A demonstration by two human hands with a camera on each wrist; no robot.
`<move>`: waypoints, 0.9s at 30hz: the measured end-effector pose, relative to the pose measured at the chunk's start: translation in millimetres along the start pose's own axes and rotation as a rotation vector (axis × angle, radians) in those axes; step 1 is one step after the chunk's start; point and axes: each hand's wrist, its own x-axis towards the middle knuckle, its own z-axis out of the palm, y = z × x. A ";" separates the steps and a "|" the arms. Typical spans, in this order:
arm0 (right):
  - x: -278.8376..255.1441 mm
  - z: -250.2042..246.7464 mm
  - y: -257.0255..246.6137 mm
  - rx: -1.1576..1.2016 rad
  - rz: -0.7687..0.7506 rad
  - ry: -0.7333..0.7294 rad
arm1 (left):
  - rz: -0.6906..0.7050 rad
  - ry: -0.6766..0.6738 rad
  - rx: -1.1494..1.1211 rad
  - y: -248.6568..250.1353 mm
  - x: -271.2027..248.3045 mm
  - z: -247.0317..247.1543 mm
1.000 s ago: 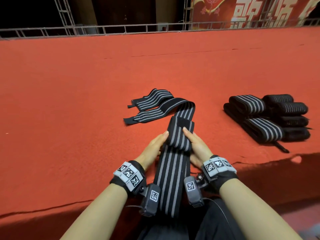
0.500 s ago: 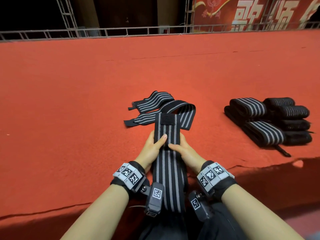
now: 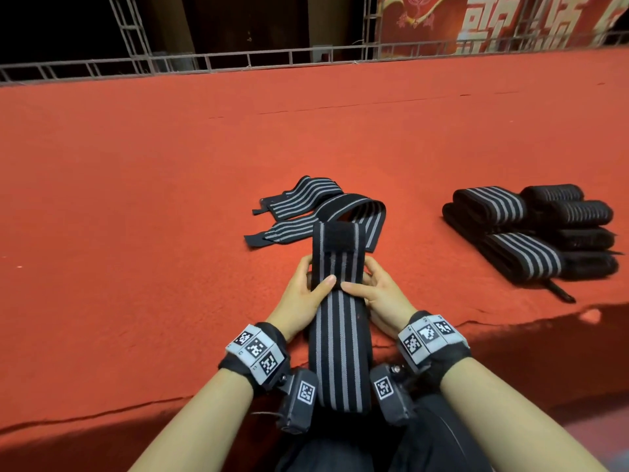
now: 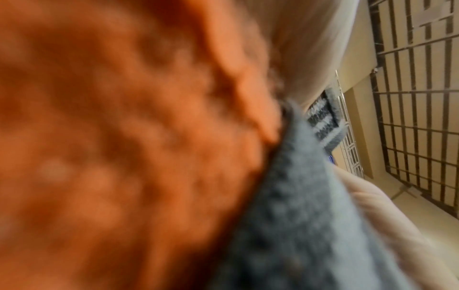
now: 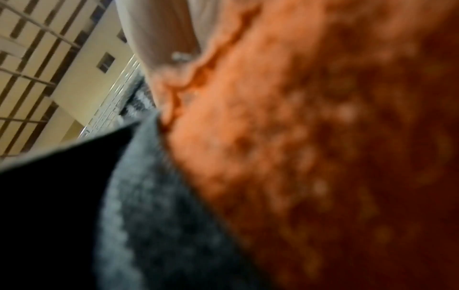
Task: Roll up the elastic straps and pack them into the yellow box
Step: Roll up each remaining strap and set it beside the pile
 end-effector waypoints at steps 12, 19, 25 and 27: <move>2.6 7.0 -5.4 0.047 0.126 0.042 | -0.110 0.314 -0.336 -3.6 3.5 -9.8; 8.4 5.8 0.3 0.009 0.152 0.028 | -0.178 0.337 -0.357 2.3 5.9 -3.0; 4.1 -1.9 3.4 0.190 0.063 0.050 | -0.204 0.111 -0.100 -4.9 5.0 1.3; 3.6 -0.9 2.7 0.207 0.059 0.045 | -0.165 0.057 -0.073 2.3 2.2 6.5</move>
